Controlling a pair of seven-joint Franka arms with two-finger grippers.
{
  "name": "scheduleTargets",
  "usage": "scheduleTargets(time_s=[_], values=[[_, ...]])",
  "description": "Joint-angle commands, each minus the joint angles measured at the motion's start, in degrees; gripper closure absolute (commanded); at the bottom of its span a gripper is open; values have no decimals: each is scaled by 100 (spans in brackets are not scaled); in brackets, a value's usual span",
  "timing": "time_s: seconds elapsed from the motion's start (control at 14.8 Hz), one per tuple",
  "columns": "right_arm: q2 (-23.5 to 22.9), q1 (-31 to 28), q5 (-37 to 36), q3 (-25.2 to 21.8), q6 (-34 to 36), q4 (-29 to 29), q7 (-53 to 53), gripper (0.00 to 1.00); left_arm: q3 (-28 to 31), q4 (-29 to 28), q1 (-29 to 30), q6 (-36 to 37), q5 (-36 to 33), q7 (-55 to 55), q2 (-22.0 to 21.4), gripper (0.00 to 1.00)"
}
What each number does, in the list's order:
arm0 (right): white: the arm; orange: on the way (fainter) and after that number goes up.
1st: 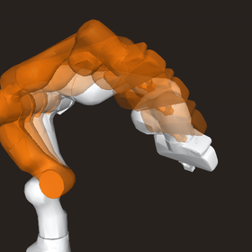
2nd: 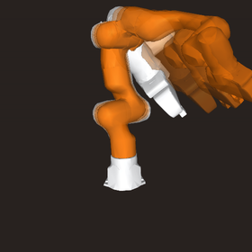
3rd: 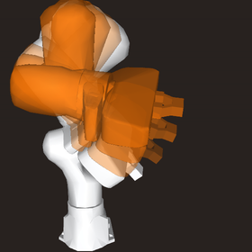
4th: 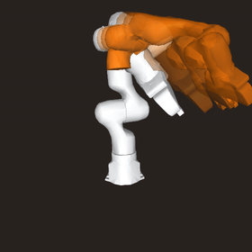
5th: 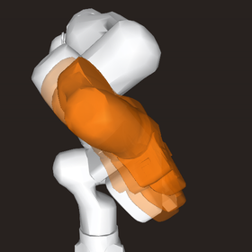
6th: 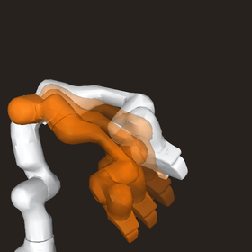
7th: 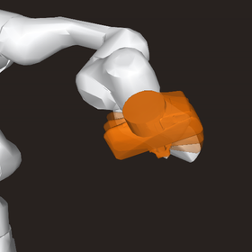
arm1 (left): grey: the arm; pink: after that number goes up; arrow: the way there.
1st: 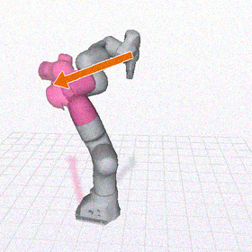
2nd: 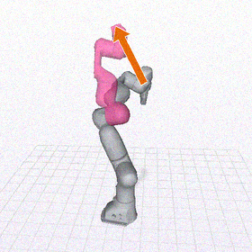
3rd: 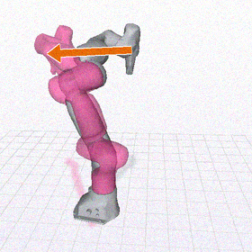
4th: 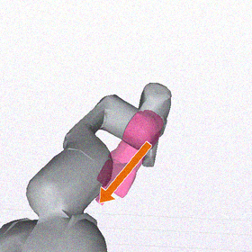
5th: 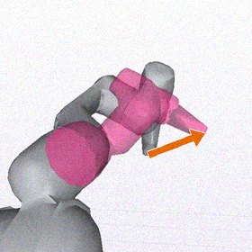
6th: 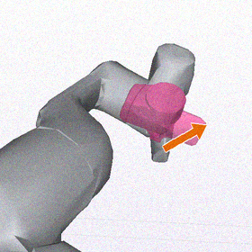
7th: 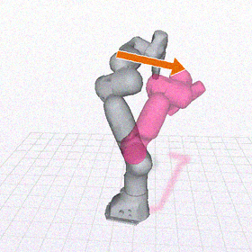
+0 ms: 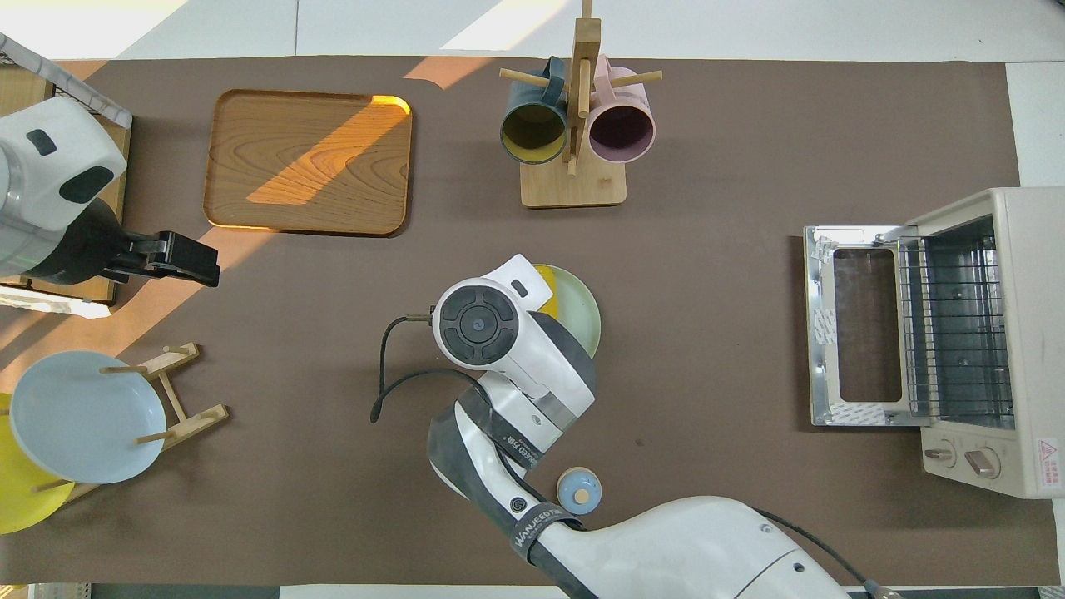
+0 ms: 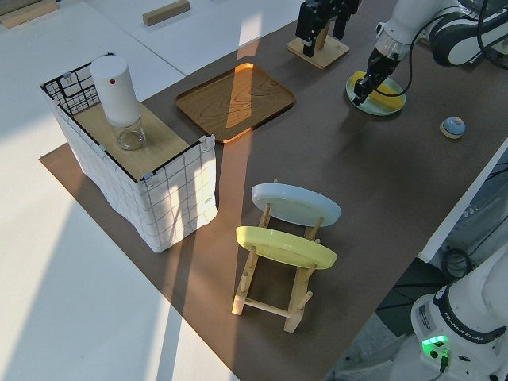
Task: Put corn in oven
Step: 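Grasp the yellow corn on the green plate with the right gripper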
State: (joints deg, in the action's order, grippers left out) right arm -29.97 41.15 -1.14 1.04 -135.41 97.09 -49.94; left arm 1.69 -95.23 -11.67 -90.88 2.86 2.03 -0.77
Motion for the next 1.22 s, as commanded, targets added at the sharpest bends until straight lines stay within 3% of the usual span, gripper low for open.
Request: scheduleTargets(time_s=[0.0,0.2,0.68,0.81,1.08,1.15], values=[[175,-28,27,72,-301,337,-437,100,33,-101,-63,-70,-93,-115,-46,0],[184,-45,18,98,-240,329,-438,100,-318,22,270,-9,-93,-62,-11,0],[175,-116,18,98,-319,346,-272,100,-327,13,323,-9,-84,-88,-11,0],[175,-116,9,98,-319,364,-245,85,-353,13,411,-9,-84,-106,-20,0],[193,-107,18,98,-696,609,-192,80,-353,-30,464,-79,-84,-106,-37,0],[202,-107,18,98,-688,627,-192,84,-353,-48,456,-88,-84,-97,-46,0]])
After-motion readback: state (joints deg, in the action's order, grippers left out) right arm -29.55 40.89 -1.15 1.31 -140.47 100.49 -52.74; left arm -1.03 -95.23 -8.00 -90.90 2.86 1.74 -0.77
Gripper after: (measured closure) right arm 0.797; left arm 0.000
